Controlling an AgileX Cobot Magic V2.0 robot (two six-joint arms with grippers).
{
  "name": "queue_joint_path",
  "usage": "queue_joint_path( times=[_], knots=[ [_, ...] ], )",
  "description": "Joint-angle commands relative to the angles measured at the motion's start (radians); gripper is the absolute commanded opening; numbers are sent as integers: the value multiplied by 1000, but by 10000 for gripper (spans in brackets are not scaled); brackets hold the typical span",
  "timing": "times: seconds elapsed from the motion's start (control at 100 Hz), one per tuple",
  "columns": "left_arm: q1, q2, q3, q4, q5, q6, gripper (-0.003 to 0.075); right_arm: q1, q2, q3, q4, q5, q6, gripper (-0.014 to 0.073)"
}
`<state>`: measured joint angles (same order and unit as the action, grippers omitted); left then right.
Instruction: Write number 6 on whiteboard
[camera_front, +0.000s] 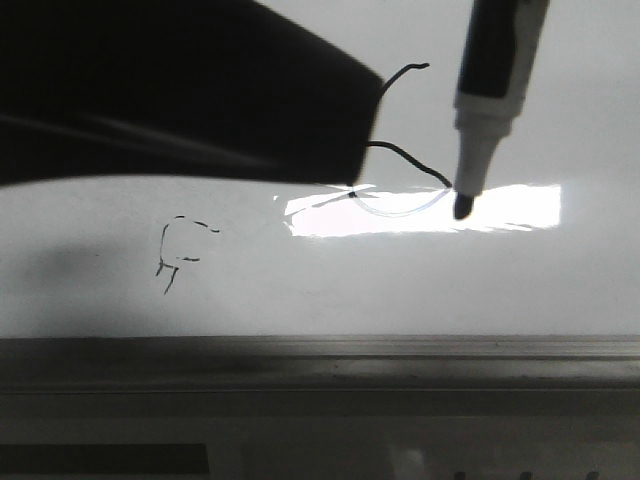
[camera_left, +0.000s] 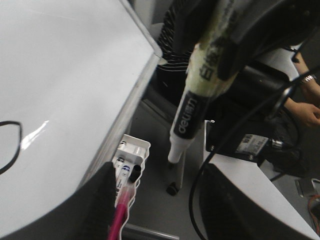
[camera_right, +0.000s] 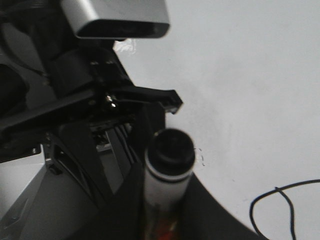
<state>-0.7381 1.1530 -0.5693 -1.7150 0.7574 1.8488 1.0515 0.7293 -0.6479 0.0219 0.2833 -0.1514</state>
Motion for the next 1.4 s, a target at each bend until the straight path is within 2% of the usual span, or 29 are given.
queue_joint_path(
  times=[0.0,0.08,0.27,0.64,0.83,1.2,1.29,1.39],
  knots=[
    [-2,26,-48,-54,137,97,353,33,-8,-40,5,-81,-5,-64],
    [-2,42,-49,-63,182,162,353,57,-8,-40,5,-105,-5,-64],
    [-2,44,-49,-129,187,165,324,80,-8,-40,5,-153,-5,-64],
    [-2,44,-58,-156,229,165,144,80,-6,-40,22,-142,-5,-64],
    [-2,44,-58,-156,245,165,-22,80,11,-40,47,-142,-5,-64],
    [-2,44,-58,-156,256,165,-20,102,12,-38,51,-142,-5,-61],
    [-2,44,-58,-156,260,165,-20,102,12,-38,51,-142,-5,2],
    [-2,44,-58,-156,275,165,-20,102,12,-38,51,-142,-5,179]
  ],
)
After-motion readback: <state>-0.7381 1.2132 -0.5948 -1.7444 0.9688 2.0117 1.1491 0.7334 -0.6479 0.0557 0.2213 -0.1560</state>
